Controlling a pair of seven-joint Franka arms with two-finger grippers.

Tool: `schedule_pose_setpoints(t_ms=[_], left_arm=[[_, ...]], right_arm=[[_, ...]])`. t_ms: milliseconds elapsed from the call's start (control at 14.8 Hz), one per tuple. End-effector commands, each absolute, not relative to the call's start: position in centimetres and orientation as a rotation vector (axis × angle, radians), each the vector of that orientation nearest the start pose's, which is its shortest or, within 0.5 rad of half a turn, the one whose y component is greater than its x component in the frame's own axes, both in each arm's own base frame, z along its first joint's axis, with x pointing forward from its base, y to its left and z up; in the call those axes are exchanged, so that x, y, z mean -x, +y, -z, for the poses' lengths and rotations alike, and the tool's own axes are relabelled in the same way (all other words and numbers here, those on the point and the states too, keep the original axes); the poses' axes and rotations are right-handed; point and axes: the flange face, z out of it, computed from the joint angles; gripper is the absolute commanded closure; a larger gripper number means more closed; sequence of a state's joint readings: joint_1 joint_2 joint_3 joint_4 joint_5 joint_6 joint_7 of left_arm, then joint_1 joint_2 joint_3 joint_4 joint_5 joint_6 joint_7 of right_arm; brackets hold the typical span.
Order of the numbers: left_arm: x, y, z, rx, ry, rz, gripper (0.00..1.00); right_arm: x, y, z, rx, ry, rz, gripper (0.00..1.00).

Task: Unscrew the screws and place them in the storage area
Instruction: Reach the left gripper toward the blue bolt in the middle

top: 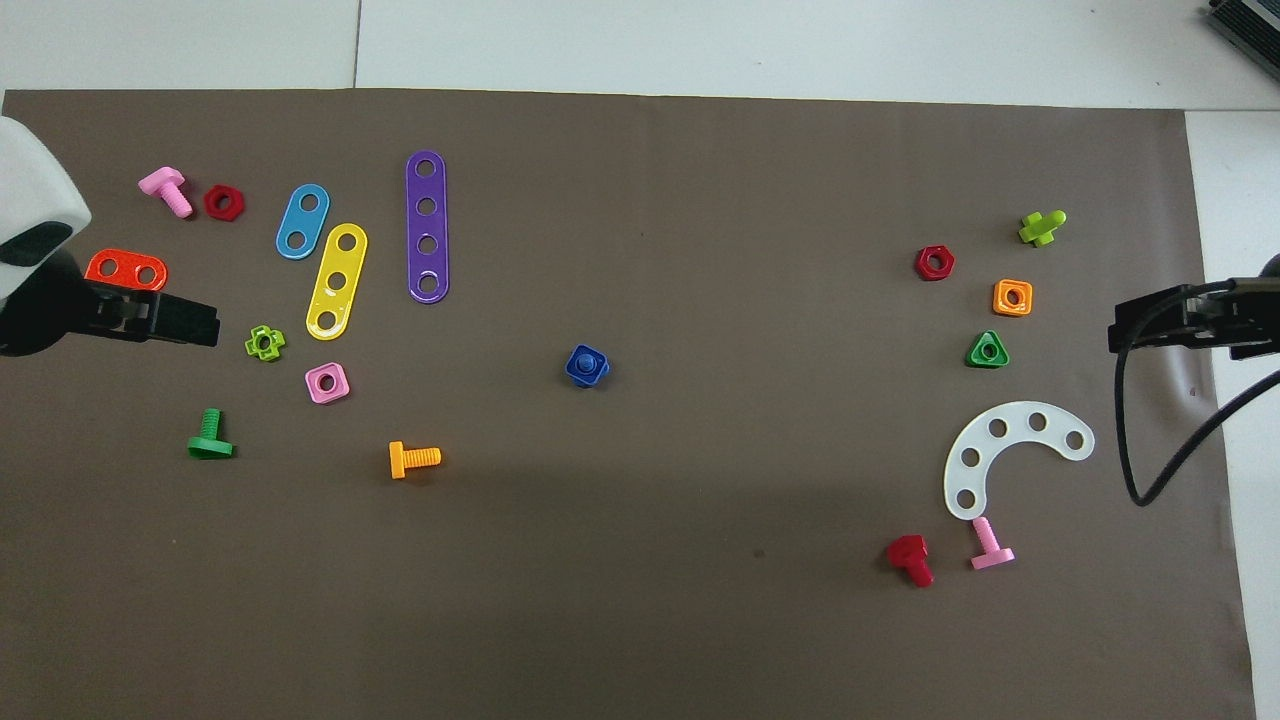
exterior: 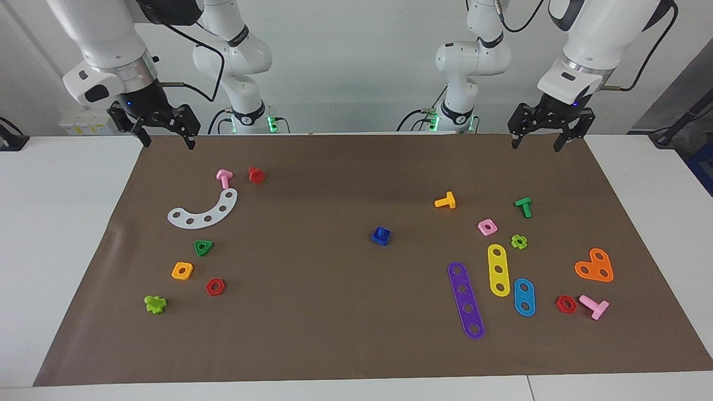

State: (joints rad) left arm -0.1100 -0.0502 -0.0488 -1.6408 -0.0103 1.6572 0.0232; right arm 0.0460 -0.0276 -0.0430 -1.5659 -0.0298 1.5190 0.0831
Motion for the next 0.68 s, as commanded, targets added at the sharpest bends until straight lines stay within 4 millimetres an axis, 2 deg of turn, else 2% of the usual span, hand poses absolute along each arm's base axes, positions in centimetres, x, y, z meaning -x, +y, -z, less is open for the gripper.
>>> schedule_pose_setpoints(t_ms=[0,203,406,609], left_arm=[[-54.3,-11.3,-60.0,3.155,0.272,0.134,0.02],[-55.5,-15.8,-56.7,3.165,0.28,0.125,0.02],[-56.7,-20.4,-52.5,3.18,0.307,0.114,0.02],[-57.0,-23.8,-49.4,3.191,0.323,0.143,0.02]], right_arm=[[-53.8,-0.3,-63.9,3.168,0.097,-0.021,0.0],[-53.8,-0.3,-63.8,3.168,0.097,-0.023,0.0],[-53.8,-0.3,-63.9,3.168,0.097,-0.021,0.0],[-53.8,-0.3,-63.9,3.168,0.097,-0.021,0.0]])
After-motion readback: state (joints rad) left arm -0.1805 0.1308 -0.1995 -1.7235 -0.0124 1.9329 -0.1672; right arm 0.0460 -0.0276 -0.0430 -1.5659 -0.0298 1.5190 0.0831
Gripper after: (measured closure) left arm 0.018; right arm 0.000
